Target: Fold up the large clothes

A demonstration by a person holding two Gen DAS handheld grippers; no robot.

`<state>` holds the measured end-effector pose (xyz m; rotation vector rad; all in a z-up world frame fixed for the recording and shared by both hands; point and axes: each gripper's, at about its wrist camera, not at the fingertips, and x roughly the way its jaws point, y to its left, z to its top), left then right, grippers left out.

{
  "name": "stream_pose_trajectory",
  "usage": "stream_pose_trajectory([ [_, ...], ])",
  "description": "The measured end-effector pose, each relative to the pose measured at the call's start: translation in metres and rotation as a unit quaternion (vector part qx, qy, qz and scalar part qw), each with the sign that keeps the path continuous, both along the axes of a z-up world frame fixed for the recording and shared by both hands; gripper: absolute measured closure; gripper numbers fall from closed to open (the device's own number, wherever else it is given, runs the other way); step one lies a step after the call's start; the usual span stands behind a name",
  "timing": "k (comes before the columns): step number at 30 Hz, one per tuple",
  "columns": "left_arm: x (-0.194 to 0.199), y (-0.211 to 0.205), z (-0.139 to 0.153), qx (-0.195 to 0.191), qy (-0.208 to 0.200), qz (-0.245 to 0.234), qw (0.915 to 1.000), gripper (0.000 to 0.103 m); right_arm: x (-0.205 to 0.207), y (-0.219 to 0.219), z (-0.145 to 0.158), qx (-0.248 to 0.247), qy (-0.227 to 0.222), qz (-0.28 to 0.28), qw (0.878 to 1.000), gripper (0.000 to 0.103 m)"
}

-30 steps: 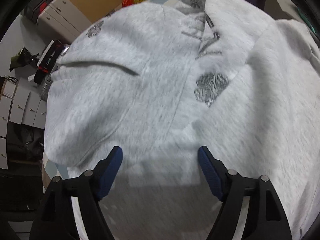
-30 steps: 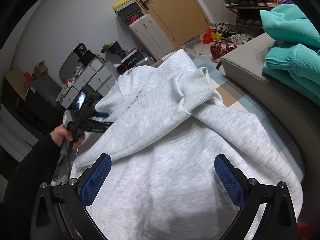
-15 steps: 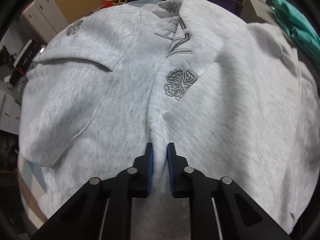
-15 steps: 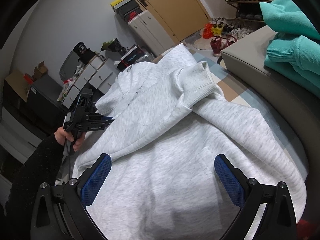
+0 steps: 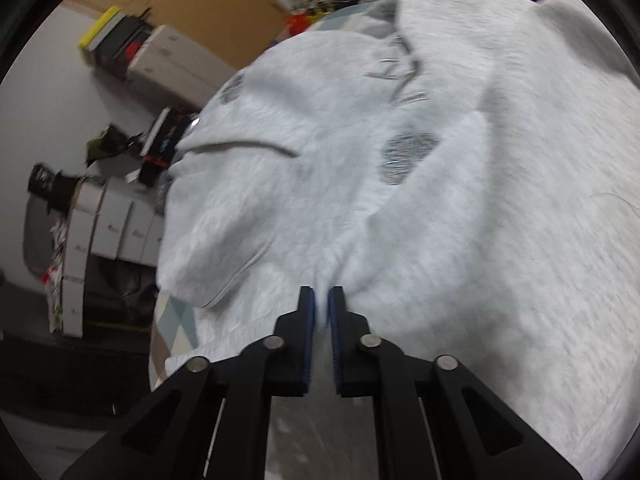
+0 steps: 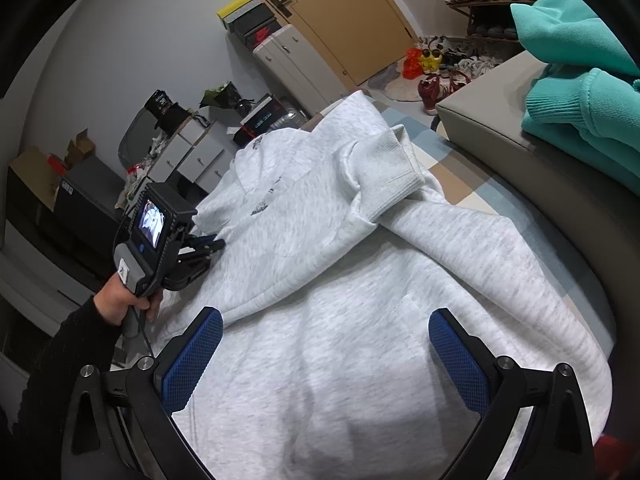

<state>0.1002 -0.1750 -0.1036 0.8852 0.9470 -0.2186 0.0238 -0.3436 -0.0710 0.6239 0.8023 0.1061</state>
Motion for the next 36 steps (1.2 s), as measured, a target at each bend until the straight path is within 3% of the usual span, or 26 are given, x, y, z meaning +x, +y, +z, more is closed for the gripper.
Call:
stream_pose_trajectory([
  [3,-0.007,0.022,0.022,-0.022,0.004,0.013,0.9997,0.103,-0.001,-0.001,-0.001,0.001,0.002,-0.002,1.000,0.000],
  [7,-0.001,0.031,0.027,-0.019,-0.007,0.029,0.9994,0.103,0.001,-0.001,-0.001,0.005,0.005,-0.001,1.000,0.000],
  [9,0.020,0.031,0.053,-0.013,-0.020,0.041,0.9989,0.103,0.002,0.000,-0.002,0.002,0.006,0.002,1.000,0.000],
  [14,0.046,0.048,0.077,-0.033,-0.059,0.097,0.9930,0.103,0.002,-0.001,-0.002,0.003,0.007,-0.002,1.000,0.000],
  [17,0.056,0.063,0.080,-0.066,-0.057,0.135,0.9870,0.103,0.003,0.000,-0.003,0.003,0.009,0.001,1.000,0.000],
  [22,0.042,0.081,0.086,-0.114,-0.030,0.139,0.9834,0.103,0.003,-0.001,-0.003,0.000,0.011,0.002,1.000,0.000],
  [25,0.019,0.099,0.105,-0.192,0.005,0.128,0.9730,0.102,0.004,0.001,-0.004,0.005,0.012,0.004,1.000,0.000],
  [26,0.008,0.103,0.105,-0.213,0.027,0.122,0.9690,0.090,0.004,0.002,-0.003,0.005,0.010,0.007,1.000,0.000],
  [27,0.002,0.106,0.104,-0.217,0.032,0.120,0.9681,0.067,0.003,0.004,-0.003,0.002,0.009,0.009,1.000,0.000],
  [29,-0.020,0.112,0.089,-0.226,0.037,0.115,0.9665,0.048,0.003,0.008,0.000,-0.009,0.004,0.014,1.000,0.000],
  [31,-0.030,0.114,0.061,-0.199,0.060,0.116,0.9711,0.049,0.002,0.011,0.000,-0.016,0.004,0.017,1.000,0.000],
  [33,-0.031,0.120,0.040,-0.195,0.076,0.120,0.9705,0.047,0.002,0.013,-0.001,-0.020,0.006,0.019,1.000,0.000],
  [34,-0.031,0.126,0.040,-0.221,0.064,0.124,0.9654,0.047,0.002,0.013,-0.002,-0.022,0.007,0.020,1.000,0.000],
  [36,-0.021,0.133,0.043,-0.247,0.081,0.150,0.9539,0.048,0.002,0.015,-0.003,-0.025,0.011,0.020,0.999,0.000],
])
